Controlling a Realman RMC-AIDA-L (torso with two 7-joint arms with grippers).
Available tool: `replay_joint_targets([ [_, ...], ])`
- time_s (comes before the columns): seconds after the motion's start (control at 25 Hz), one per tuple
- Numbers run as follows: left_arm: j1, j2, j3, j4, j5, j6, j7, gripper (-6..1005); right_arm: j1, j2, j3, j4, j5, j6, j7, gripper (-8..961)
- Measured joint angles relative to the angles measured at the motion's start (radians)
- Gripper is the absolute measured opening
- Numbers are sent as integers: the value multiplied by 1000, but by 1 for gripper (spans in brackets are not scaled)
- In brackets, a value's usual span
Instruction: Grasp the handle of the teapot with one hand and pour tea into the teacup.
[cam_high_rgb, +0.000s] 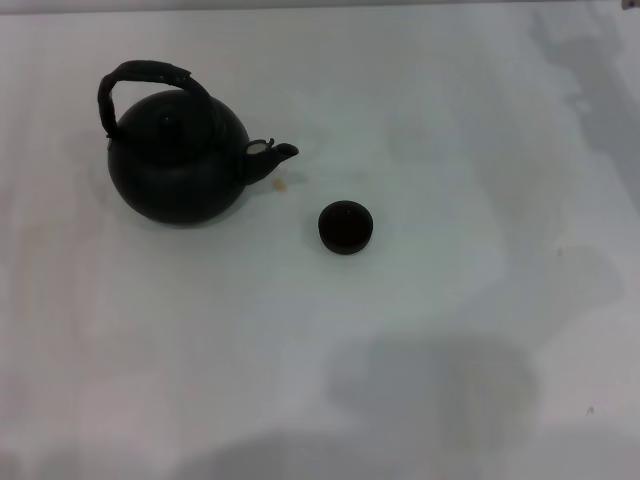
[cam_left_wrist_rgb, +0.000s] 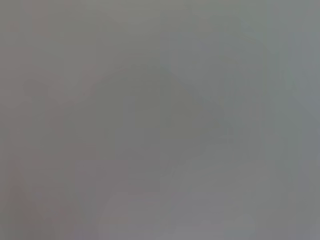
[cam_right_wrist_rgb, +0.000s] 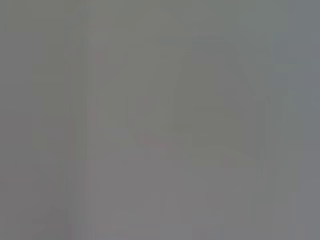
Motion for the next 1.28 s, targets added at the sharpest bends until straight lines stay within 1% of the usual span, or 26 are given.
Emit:
replay_joint_targets([
  [0.44,-29,0,0,-26,-37,-74,0,868,2,0,-2,2,0,50,0,844],
  [0.72,-41,2,0,-27,-61,-78,-5,868,4,0,5,2,4,51,0,844],
  [0.92,-52,3,0,-59,-63,-78,-60,868,2,0,10,-3,10,51,-9,844],
  [1.08,-52,3,0,-63,-63,-79,-74,868,1,0,11,-8,11,52,-11,844],
  [1.28,-53,3,0,-63,-63,-79,-75,868,11,0,6,-11,11,88,-12,844],
])
